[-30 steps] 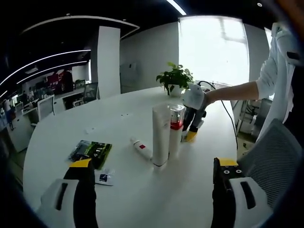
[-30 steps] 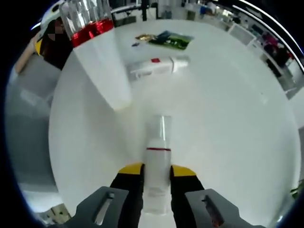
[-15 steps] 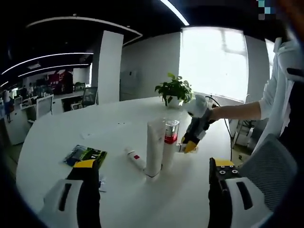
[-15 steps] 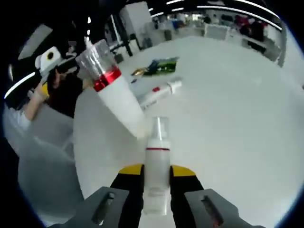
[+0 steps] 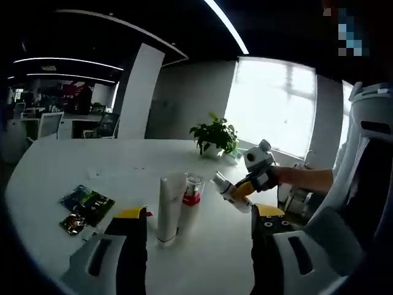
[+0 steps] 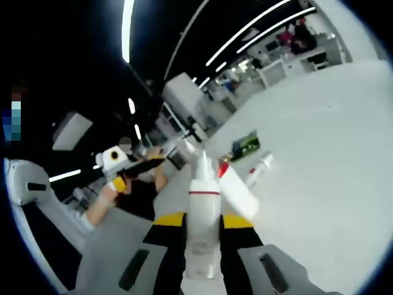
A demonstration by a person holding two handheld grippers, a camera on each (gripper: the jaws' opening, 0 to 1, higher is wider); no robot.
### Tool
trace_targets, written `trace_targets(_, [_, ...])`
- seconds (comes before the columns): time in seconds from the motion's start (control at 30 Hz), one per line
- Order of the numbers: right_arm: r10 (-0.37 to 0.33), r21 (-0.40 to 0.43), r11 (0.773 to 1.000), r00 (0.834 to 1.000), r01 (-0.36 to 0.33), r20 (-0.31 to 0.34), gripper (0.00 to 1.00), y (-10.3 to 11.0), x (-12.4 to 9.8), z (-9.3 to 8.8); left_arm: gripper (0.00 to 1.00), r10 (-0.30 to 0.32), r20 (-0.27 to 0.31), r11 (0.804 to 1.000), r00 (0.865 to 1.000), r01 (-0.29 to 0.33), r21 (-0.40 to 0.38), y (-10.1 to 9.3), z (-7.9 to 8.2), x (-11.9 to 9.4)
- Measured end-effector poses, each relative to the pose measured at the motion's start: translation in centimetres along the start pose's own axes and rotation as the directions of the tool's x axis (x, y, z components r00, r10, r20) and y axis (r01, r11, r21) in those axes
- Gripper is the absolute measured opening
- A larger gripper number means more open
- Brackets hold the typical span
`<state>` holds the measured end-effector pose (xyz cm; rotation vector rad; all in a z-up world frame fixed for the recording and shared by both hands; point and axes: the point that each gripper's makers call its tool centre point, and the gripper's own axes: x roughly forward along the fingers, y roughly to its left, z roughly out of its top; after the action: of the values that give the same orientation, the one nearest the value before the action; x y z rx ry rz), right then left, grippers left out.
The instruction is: Arrange the skincare products in the storage area until every visible bottle or jar stands upright without overlapping.
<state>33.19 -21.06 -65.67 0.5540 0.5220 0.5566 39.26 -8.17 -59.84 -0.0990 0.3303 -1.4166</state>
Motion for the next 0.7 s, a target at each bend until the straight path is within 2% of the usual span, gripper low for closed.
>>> trace_targets(0.1, [-0.031,-0.063,0.998,0.999,0.031,0.011,0.12,1.1,0.4,-0.1,0.54,0.001,0.002,1.000,1.000,-0.001,0.002,-0.7,0.1,0.3])
trace_targets(0.17, [-0.042,-0.128,0.991,0.999,0.040,-0.013,0.12,2.2,0.8,-0.7,0.51,0.002,0.015,0.999,1.000,-0.002,-0.039,-1.6,0.1,0.7])
trace_targets(0.23, [-0.066,-0.194,0.979,0.998,0.060,-0.022,0.12,3.0,1.1,-1.1,0.47,-0.002,0.030,0.996,1.000,0.005,-0.092,-2.4,0.2,0.9])
trace_targets(0.33, [-0.115,-0.268,0.958,0.993,0.102,-0.032,0.12,3.6,1.4,-1.3,0.40,0.023,0.013,0.994,1.000,-0.021,-0.110,-2.5,0.0,1.2])
trace_targets(0.43, [-0.124,-0.278,0.954,0.992,0.111,-0.030,0.12,4.0,1.7,-1.4,0.36,0.084,0.004,0.982,0.996,-0.082,-0.171,-1.9,-0.4,1.6])
trace_targets(0.57, [-0.162,-0.330,0.933,0.987,0.145,-0.022,0.12,4.3,2.3,-1.7,0.34,0.082,-0.023,0.975,0.996,-0.085,-0.204,-2.0,-1.4,2.5])
trace_targets(0.63, [-0.197,-0.364,0.913,0.980,0.184,0.001,0.12,4.2,2.5,-1.6,0.35,0.084,-0.029,0.968,0.996,-0.089,-0.234,-2.6,-1.8,3.0])
trace_targets(0.7, [-0.203,-0.377,0.905,0.979,0.198,0.027,0.12,4.4,2.7,-1.4,0.35,0.079,-0.024,0.961,0.997,-0.082,-0.264,-2.8,-1.9,3.5])
